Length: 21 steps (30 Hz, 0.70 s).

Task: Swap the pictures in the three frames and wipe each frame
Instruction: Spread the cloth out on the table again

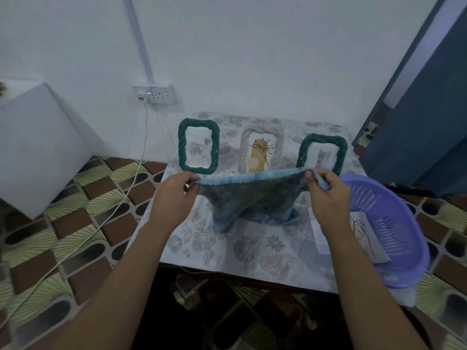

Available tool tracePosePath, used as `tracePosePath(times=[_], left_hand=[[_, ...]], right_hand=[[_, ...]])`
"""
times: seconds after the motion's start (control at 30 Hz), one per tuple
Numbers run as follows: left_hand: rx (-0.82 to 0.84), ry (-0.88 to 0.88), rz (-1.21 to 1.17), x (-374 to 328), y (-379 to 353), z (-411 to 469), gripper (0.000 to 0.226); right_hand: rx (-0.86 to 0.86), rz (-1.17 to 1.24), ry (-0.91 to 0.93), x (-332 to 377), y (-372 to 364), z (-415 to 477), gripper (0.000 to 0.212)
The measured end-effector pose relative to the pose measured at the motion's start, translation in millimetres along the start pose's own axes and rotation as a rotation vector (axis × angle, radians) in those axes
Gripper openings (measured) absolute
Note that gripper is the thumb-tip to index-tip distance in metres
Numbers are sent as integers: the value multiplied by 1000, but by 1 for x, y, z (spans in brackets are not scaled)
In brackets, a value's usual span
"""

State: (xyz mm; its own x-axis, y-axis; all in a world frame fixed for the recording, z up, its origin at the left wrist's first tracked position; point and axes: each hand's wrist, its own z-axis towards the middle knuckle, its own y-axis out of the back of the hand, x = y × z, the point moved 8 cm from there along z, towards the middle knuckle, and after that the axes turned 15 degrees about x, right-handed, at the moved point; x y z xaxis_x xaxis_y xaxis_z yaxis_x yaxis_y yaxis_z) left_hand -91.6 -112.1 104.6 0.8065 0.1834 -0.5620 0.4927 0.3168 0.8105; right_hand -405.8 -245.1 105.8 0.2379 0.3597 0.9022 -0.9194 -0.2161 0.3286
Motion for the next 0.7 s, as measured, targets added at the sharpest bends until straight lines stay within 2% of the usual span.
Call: tracePosePath(times=[0.13, 0.23, 0.33, 0.37, 0.5, 0.7], left_hand=[[-82, 93, -80, 6, 3, 3, 13], [-43, 184, -295, 11, -9, 12, 17], [-8, 309, -667, 17, -28, 29, 19], [-9, 320, -724, 19, -31, 36, 20], [-74, 270, -654, 15, -16, 73, 26], [-217, 39, -861, -19, 27, 98, 11]], right_hand=[[-60, 29, -58, -16, 7, 3, 19], [-29, -15, -128, -29, 2, 11, 15], [-31, -42, -212, -40, -4, 23, 15], [-53, -25, -242, -41, -4, 28, 14], [-165, 171, -264, -33, 4, 50, 16], [-223, 168, -56, 12, 22, 69, 17]])
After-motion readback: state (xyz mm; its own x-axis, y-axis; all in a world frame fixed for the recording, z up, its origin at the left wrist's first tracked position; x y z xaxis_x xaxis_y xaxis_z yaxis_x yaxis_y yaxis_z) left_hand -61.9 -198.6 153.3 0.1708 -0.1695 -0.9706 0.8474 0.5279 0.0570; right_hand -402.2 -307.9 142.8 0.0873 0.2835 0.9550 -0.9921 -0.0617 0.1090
